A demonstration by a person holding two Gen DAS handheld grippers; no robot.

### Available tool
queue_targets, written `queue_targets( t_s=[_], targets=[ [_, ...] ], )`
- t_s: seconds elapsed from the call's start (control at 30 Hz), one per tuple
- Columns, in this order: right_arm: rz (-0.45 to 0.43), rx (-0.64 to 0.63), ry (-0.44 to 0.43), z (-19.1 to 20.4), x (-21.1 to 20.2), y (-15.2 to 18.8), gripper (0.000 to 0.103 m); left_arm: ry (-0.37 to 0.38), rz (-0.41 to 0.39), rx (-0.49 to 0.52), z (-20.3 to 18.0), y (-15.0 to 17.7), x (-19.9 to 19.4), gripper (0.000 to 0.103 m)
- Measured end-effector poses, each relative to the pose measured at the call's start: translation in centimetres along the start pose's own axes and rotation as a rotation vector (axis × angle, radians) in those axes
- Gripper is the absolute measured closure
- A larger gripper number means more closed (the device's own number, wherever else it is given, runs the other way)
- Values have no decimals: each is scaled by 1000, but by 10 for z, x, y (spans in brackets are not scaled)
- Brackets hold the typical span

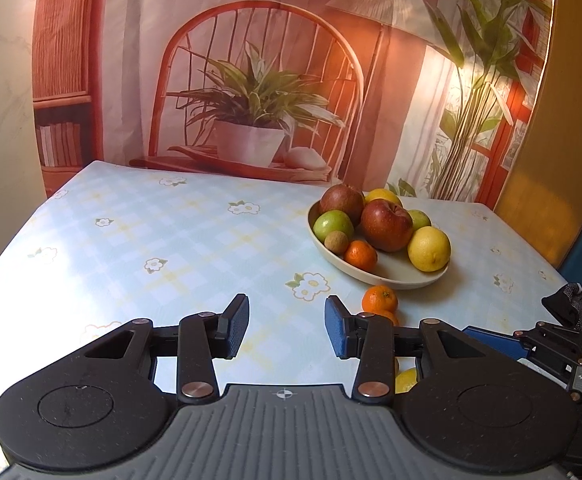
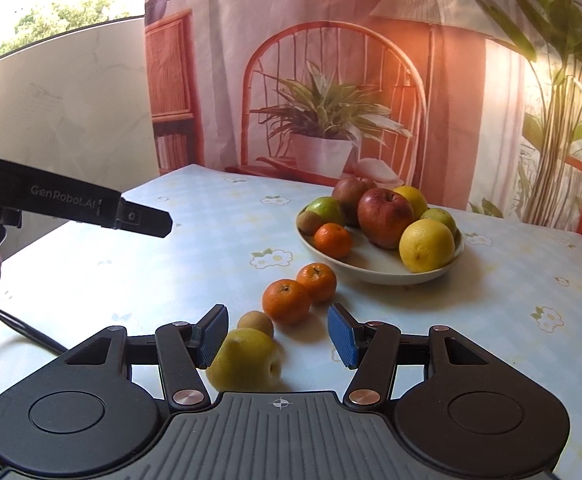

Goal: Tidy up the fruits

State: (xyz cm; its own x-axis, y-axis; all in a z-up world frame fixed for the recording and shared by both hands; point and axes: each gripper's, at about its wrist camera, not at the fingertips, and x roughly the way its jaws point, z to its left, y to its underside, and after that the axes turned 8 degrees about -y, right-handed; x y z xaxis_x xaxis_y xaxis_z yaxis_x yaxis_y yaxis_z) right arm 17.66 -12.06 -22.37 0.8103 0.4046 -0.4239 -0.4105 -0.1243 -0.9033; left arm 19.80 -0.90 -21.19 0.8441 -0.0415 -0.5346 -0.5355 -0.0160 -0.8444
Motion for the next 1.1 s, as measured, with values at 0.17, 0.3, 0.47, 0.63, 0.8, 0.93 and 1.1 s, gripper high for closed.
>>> queue_targets(
  t_s=[0.17,0.3,0.47,0.63,0.8,0.93,1.1],
  targets=[
    [34,-6,-31,7,5,3,50,0,5,-2,1,1,1,59],
    [64,-8,-51,9,9,5,51,-1,10,-4,2,1,2,59],
    [91,22,-71,5,12,8,50,-2,13,-3,1,1,2,59],
    [109,57,-90,0,14,11,54,-1,19,0,0,2,3,59],
    [123,90,-105,-4,16,14,58,-2,25,0,0,2,3,59],
    [120,115,-116,-7,16,15,59,-3,30,3,-1,2,4,59],
    [110,128,-113,-11,15,15,59,-3,35,10,-2,2,4,59]
  ],
)
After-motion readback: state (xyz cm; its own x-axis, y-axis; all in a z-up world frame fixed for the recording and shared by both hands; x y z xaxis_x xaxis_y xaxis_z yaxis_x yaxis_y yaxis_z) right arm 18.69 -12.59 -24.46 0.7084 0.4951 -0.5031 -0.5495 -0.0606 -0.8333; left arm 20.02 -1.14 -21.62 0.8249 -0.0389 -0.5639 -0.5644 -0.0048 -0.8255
